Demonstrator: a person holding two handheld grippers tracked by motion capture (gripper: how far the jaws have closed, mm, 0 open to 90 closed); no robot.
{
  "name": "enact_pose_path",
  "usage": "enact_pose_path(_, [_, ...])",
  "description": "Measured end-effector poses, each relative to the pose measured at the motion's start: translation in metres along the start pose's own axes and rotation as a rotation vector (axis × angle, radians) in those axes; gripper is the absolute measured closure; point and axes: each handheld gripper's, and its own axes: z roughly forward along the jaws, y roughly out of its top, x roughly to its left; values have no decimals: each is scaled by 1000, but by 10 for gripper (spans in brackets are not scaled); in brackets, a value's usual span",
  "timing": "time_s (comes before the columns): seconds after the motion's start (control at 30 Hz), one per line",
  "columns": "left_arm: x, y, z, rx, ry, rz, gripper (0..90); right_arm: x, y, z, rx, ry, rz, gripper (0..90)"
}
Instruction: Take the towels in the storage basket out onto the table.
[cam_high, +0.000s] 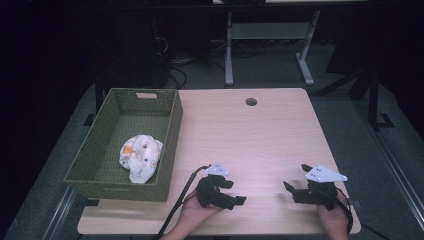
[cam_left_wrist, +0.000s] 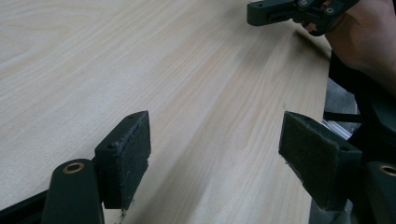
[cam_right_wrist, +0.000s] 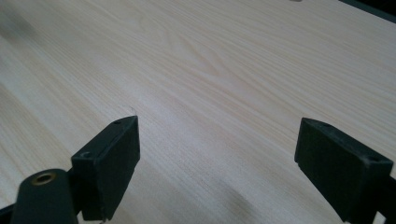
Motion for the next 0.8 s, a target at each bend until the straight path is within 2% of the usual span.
enact_pose_path(0.23, [6, 0, -3, -2, -1, -23, 244, 0, 0, -1, -5, -4, 1, 137])
enact_pose_path(0.5, [10, 3, -14, -18, 23, -25, 245, 1, 1, -1, -5, -7, 3, 137])
enact_pose_path(0.67, [11, 5, -17, -17, 22, -23, 243, 2, 1, -2, -7, -6, -4, 137])
enact_pose_path(0.8, [13, 10, -21, -25, 20, -38, 244, 2, 1, -2, -4, -6, 0, 137])
